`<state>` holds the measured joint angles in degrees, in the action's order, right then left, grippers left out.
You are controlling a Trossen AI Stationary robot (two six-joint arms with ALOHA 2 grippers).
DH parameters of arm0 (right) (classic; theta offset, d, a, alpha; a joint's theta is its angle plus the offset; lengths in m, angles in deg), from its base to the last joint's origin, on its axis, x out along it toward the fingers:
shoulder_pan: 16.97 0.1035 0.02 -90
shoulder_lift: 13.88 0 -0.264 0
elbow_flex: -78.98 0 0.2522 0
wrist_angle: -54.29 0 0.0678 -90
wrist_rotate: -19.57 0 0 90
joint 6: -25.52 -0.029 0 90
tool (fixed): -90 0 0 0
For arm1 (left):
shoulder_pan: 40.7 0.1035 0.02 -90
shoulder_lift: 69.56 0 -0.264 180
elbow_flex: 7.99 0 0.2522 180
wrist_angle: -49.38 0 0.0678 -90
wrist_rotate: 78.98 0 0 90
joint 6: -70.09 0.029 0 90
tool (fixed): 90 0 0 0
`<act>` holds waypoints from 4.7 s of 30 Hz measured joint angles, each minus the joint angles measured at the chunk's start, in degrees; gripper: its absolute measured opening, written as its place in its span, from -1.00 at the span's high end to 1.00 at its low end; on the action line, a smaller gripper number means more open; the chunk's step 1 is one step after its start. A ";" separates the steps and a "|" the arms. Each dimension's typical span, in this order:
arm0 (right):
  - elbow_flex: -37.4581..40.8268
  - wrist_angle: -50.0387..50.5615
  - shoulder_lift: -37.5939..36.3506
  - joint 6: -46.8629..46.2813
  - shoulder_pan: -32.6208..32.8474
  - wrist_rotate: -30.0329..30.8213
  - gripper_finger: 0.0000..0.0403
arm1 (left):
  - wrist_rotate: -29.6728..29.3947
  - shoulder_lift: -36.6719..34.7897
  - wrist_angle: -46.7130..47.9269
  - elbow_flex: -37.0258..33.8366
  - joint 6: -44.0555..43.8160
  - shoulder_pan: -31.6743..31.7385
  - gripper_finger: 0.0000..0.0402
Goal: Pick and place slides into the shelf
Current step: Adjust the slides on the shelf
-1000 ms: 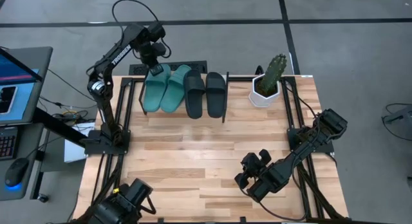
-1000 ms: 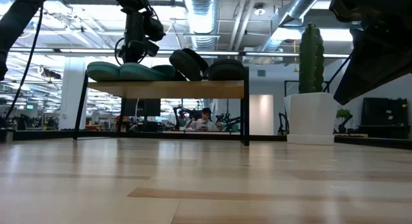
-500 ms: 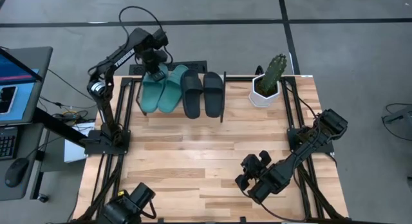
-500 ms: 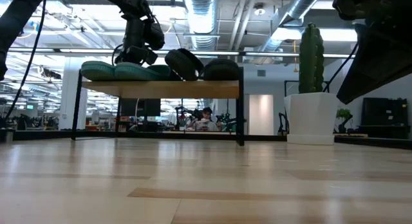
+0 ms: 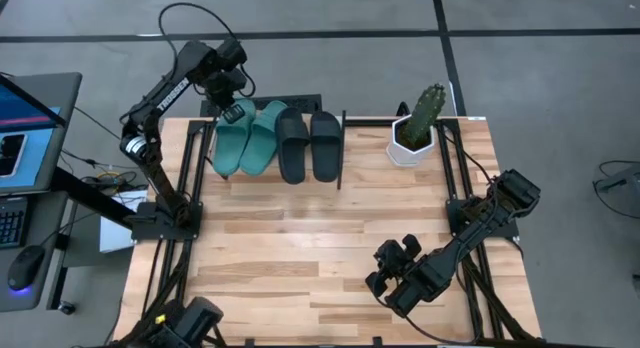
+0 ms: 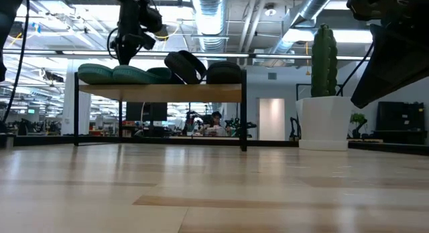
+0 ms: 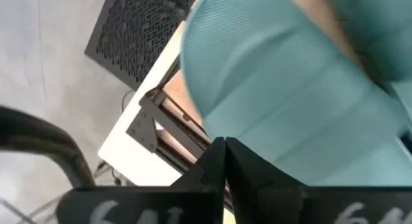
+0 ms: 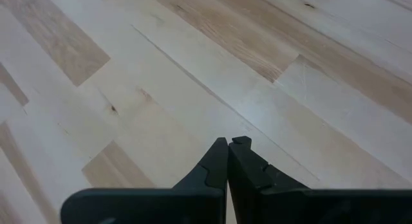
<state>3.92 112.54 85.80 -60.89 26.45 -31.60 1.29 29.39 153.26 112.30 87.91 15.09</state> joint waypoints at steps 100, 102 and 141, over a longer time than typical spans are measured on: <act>0.00 -5.88 0.00 1.46 0.85 -4.05 1.00 | 5.54 16.77 -0.09 21.62 4.79 -10.59 1.00; 0.00 -6.00 0.00 1.46 0.87 -4.51 1.00 | 7.37 16.39 -0.13 21.62 5.45 -11.33 1.00; 0.00 -7.30 0.00 1.42 2.32 -4.33 1.00 | -13.27 -22.00 -45.09 -41.16 30.62 -31.32 1.00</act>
<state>3.92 105.24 85.80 -59.47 28.76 -35.93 -11.99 7.39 108.17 71.14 118.53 -16.23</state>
